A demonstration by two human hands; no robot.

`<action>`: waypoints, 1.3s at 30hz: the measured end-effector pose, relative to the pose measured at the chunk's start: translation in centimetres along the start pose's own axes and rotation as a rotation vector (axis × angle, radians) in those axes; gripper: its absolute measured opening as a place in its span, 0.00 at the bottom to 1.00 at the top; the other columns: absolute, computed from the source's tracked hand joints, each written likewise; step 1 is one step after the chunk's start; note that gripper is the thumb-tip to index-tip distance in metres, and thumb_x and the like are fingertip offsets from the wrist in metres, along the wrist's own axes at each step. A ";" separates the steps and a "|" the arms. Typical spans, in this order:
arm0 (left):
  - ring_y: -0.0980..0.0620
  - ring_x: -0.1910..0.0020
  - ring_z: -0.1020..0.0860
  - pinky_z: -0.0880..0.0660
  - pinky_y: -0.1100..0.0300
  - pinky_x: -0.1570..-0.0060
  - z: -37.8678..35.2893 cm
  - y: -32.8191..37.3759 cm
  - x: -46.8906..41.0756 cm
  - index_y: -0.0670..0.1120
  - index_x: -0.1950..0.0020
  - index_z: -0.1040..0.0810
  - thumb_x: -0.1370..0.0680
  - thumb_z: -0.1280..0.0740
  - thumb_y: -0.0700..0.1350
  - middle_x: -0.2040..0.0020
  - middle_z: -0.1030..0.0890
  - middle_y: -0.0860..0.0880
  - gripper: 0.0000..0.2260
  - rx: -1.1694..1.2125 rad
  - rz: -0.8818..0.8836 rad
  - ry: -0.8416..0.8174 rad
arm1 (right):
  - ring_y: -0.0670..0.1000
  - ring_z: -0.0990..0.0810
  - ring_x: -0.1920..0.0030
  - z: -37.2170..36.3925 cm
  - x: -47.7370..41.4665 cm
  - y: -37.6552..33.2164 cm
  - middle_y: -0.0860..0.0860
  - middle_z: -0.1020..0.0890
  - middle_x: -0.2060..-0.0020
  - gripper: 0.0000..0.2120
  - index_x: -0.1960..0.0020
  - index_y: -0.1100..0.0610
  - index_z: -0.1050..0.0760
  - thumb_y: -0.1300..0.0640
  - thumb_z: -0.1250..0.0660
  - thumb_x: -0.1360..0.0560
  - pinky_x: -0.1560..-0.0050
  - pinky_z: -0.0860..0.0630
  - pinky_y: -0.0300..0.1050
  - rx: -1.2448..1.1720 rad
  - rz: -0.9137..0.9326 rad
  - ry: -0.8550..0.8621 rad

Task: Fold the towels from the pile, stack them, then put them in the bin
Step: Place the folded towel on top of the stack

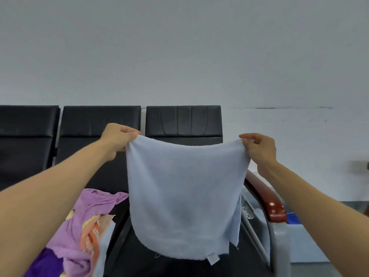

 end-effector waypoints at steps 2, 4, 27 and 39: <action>0.46 0.44 0.22 0.24 0.53 0.50 0.1 -0.2 0.6 0.42 0.48 0.18 0.23 0.31 0.37 0.45 0.19 0.44 0.05 0.071 0.049 -0.022 | 0.48 0.24 0.48 0.1 -0.3 -0.1 0.49 0.19 0.51 0.10 0.52 0.55 0.17 0.63 0.37 0.22 0.49 0.31 0.39 0.075 0.007 -0.016; 0.47 0.44 0.22 0.24 0.53 0.50 0.2 -0.4 0.8 0.42 0.48 0.18 0.24 0.30 0.37 0.45 0.19 0.45 0.06 0.128 0.094 -0.034 | 0.50 0.24 0.44 -0.5 -0.5 -0.3 0.49 0.19 0.50 0.11 0.53 0.54 0.18 0.63 0.39 0.21 0.46 0.31 0.40 0.093 0.004 -0.083; 0.46 0.63 0.30 0.35 0.59 0.66 -1.2 3.0 2.1 0.40 0.66 0.29 0.18 0.41 0.42 0.56 0.31 0.43 0.16 -0.636 -0.322 -0.088 | 0.60 0.25 0.56 -2.9 0.5 -6.3 0.56 0.19 0.53 0.10 0.57 0.56 0.23 0.58 0.40 0.20 0.57 0.36 0.46 1.160 0.558 -0.226; 0.43 0.51 0.19 0.27 0.57 0.53 -1.4 3.3 3.0 0.39 0.52 0.16 0.26 0.28 0.36 0.52 0.17 0.42 0.04 -0.762 -0.361 -0.024 | 0.65 0.23 0.57 -2.1 0.1 -5.0 0.64 0.22 0.55 0.10 0.50 0.66 0.20 0.62 0.38 0.22 0.56 0.25 0.52 1.103 0.451 -0.197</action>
Point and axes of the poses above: each hand's wrist, its own x-axis away from the middle knuckle, its own z-axis out of the back of the hand, y = z × x, the point moved 9 cm from there along -x, towards the middle knuckle
